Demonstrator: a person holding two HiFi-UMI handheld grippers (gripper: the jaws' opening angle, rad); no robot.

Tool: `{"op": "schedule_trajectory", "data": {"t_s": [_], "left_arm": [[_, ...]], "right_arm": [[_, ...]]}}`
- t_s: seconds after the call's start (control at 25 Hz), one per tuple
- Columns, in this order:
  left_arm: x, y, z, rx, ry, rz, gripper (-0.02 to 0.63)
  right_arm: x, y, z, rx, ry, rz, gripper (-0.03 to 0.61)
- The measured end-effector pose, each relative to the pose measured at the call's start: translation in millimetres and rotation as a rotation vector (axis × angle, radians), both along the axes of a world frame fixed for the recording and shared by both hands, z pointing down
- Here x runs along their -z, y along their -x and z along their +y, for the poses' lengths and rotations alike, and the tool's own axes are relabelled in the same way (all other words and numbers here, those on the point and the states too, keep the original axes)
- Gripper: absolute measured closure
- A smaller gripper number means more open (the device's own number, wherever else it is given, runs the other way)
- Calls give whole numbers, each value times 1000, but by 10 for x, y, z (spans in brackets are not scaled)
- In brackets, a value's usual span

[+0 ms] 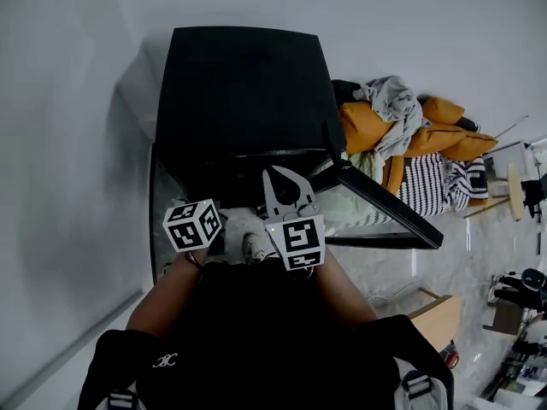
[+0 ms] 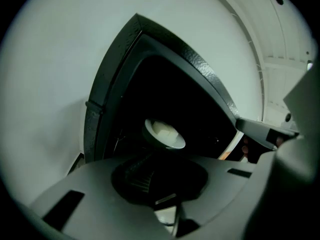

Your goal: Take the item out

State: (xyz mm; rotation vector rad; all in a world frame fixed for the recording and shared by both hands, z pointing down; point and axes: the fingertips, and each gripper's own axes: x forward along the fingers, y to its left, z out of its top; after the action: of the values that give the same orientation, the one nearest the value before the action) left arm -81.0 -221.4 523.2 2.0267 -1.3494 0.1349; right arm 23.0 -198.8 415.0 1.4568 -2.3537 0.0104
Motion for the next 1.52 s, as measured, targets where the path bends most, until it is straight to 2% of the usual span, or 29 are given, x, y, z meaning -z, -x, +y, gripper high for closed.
{"op": "schedule_trajectory", "data": {"t_s": [0.08,0.16,0.32,0.44,0.68,0.8,1.28,1.52], "left_arm": [[-109,3,-26,32,31,36,553],[-170,25,-40,70,66,108,551],[-207,81,-100,166,114,333,551],[-184,66,-139,201,125,498,551],[-206,73,-215,248,147,709,551],[-215,84,-285,262,147,755,551],[-303,120,-420,321,171,794,551],[-410,136,-439,355,211,840,551]], "right_arm": [[-50,-45,-24,0,14,-1,574],[-78,-72,-35,2,22,1,574],[-143,-138,-10,7,34,13,574],[-179,-206,32,2,39,22,574],[-164,-310,80,-19,34,31,574],[-181,-370,85,-29,38,36,574],[-174,-552,134,-60,41,59,574],[-158,-558,120,-60,36,63,574]]}}
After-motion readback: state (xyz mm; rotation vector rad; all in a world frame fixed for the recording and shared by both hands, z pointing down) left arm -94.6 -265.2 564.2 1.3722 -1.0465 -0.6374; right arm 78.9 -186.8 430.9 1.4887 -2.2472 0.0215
